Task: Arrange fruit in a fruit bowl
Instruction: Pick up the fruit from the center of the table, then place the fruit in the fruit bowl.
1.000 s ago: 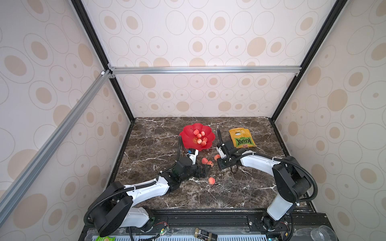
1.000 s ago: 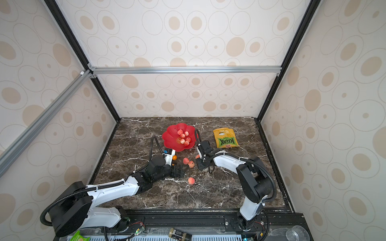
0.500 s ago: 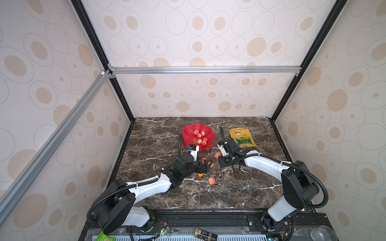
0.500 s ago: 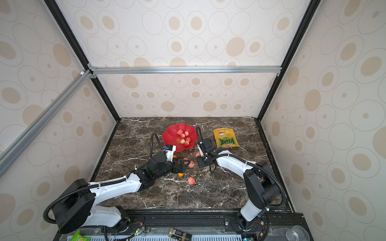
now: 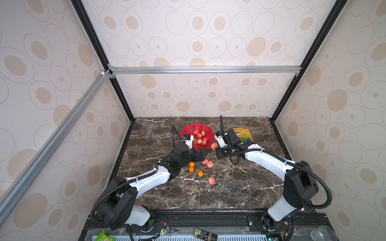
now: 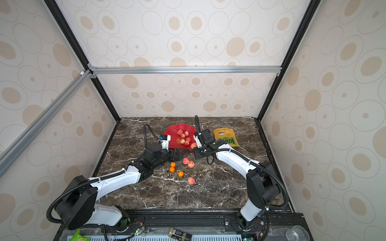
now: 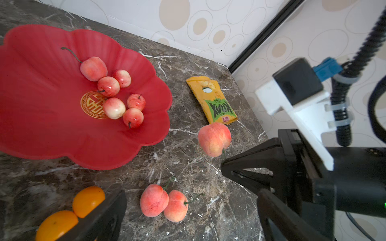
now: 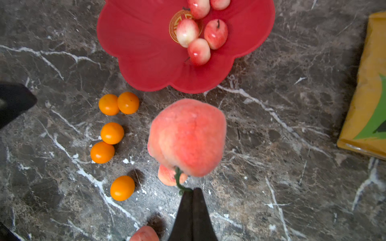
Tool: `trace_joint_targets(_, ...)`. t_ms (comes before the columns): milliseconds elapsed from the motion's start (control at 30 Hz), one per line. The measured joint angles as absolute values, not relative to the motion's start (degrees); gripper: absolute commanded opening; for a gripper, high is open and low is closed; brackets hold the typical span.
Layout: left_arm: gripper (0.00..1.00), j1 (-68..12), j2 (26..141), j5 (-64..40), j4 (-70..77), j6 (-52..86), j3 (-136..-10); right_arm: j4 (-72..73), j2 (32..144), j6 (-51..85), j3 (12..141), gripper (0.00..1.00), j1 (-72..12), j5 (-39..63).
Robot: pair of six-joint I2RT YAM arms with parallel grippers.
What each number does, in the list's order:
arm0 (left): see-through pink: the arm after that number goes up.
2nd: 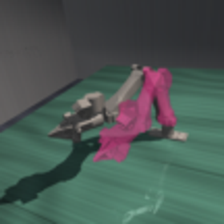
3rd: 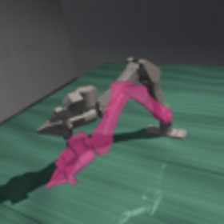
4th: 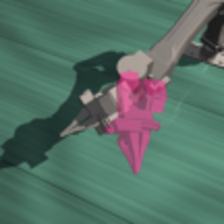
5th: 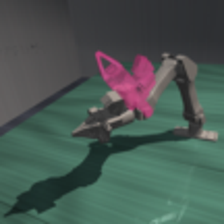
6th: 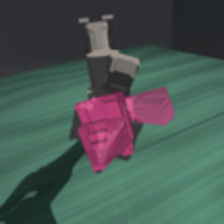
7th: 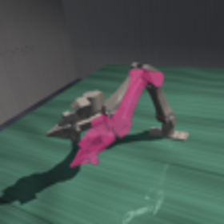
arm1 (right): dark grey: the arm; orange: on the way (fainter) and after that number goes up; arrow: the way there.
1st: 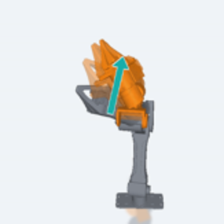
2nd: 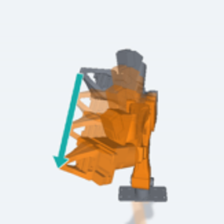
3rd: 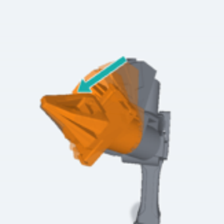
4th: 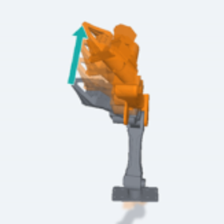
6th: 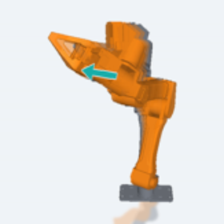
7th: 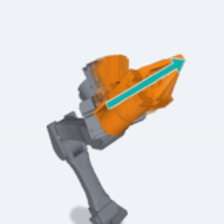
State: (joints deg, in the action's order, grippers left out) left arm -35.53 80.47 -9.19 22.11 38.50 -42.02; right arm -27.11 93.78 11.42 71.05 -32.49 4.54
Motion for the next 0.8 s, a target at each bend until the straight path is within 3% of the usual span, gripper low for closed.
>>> trace_joint_targets(800, 0.98, -23.8, 82.6, -13.2, 21.5, 37.7, -43.7, -34.1, 121.5, 11.6, 103.5, 0.0, -34.7, 7.0)
